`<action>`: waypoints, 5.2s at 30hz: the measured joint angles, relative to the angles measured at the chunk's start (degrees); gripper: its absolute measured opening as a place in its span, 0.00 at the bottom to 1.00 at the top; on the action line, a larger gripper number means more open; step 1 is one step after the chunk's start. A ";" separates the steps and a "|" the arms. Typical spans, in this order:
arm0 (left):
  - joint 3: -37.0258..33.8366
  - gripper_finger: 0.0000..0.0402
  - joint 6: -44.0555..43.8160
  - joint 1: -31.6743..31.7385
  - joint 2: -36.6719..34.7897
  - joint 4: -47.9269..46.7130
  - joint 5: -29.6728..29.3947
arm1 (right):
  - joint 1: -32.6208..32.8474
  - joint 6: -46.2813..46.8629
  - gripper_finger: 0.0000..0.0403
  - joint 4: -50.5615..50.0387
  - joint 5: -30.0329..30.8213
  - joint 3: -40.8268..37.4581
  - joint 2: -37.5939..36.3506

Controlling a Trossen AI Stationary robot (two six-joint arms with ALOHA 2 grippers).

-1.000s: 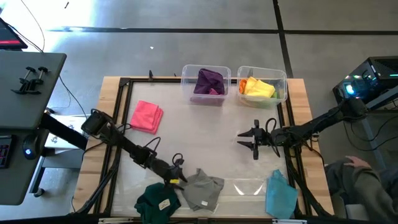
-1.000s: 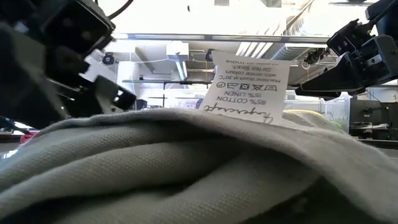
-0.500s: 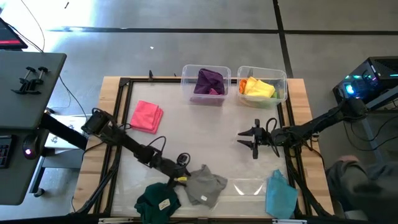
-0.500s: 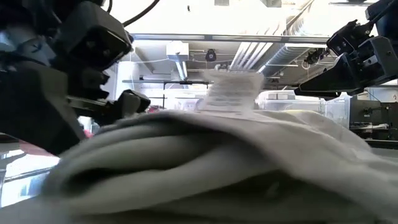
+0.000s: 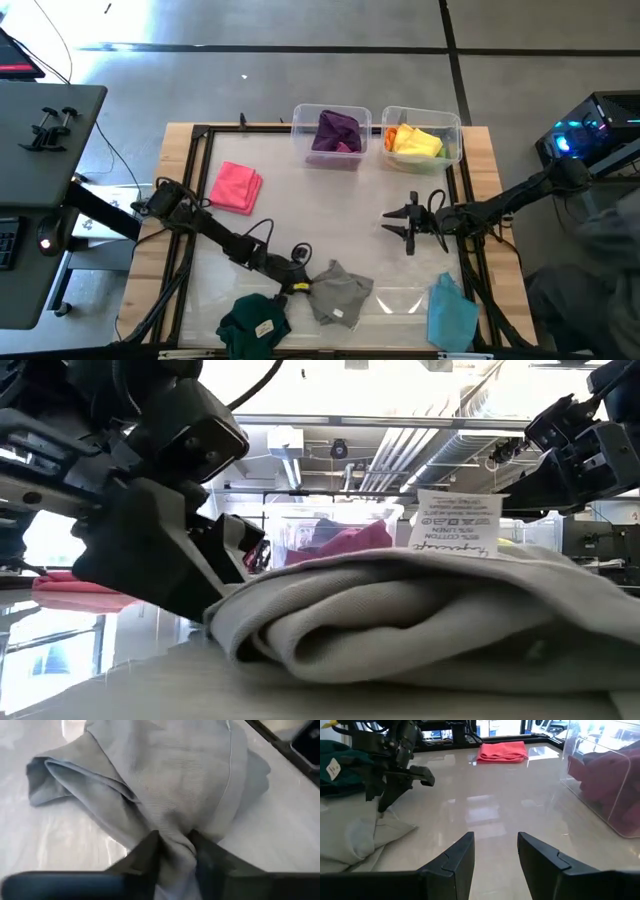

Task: Sort towels by color in basket
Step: Put the gray towel into the left transparent bin, then put the green towel into the left transparent bin

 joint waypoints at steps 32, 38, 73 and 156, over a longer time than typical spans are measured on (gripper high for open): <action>13.49 0.01 55.16 23.57 -27.25 -5.75 -36.72 | -0.02 1.32 0.36 0.22 6.85 0.00 0.04; 14.94 0.01 54.48 34.86 -27.28 -5.65 -31.85 | -0.02 1.51 0.36 0.25 6.85 0.00 0.04; 31.56 0.36 27.94 49.68 -19.19 -45.60 -26.16 | -0.02 1.68 0.36 0.00 9.08 0.00 0.04; 29.15 0.01 -28.14 -8.08 -9.56 -72.07 -5.90 | -0.02 2.52 0.36 -3.04 9.45 -0.02 0.04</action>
